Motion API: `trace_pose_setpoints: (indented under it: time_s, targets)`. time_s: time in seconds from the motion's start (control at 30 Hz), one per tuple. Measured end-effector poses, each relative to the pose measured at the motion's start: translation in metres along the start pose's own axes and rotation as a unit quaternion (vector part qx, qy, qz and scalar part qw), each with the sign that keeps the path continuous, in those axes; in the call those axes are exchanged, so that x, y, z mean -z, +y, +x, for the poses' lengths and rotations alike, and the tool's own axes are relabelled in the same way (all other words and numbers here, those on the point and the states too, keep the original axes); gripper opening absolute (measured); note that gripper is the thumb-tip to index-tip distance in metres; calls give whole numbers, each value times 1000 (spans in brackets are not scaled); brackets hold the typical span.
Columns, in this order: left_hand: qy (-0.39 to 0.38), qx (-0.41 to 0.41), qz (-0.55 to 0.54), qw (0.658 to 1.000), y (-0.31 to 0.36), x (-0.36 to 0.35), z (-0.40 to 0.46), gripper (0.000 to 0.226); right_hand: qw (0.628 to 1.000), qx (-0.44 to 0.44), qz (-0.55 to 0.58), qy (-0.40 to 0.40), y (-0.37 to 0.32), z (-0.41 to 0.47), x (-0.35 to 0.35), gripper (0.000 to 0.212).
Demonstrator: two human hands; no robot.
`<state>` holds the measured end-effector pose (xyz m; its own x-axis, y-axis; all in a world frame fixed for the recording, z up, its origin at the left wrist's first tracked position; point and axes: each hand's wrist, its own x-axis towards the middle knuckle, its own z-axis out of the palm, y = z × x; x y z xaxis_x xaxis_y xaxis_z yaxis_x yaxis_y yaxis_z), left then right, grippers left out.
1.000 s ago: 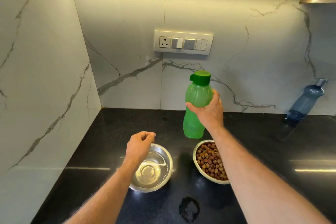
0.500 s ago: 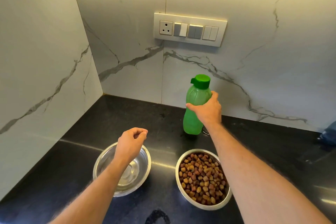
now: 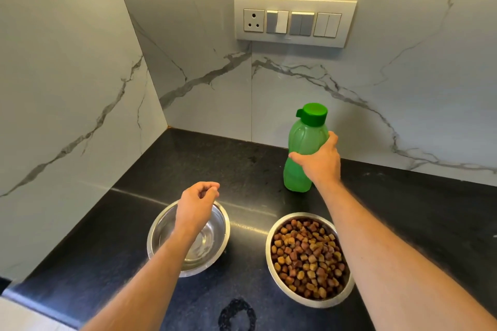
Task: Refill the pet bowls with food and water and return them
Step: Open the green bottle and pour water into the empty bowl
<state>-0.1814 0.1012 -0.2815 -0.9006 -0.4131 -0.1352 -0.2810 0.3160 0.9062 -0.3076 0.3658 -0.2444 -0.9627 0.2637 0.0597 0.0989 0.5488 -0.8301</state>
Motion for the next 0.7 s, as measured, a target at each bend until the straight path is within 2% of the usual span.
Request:
trace_pose_setpoints:
  time_s: [0.2, 0.33, 0.43, 0.53, 0.6, 0.7]
  targets:
    - [-8, -15, -27, 999, -3, 15, -6, 16, 998, -41, -6, -38, 1, -13, 4, 101]
    - [-16, -13, -38, 999, 0, 26, -5, 15, 994, -102, -32, -18, 3, -26, 9, 100]
    - [-23, -21, -37, 999, 0, 33, -5, 17, 986, -159, -39, -37, 3, -45, 11, 65]
    - [-49, -10, -49, 998, -5, 39, -7, 18, 987, -144, -25, -70, 9, -63, 10, 30]
    - [-71, -3, -58, 996, -10, 41, -10, 19, 989, -123, -34, -70, 9, -74, 11, 18]
    - [-92, -16, -53, 994, -19, 48, -13, 16, 990, -119, -64, -38, 6, -92, 16, 13]
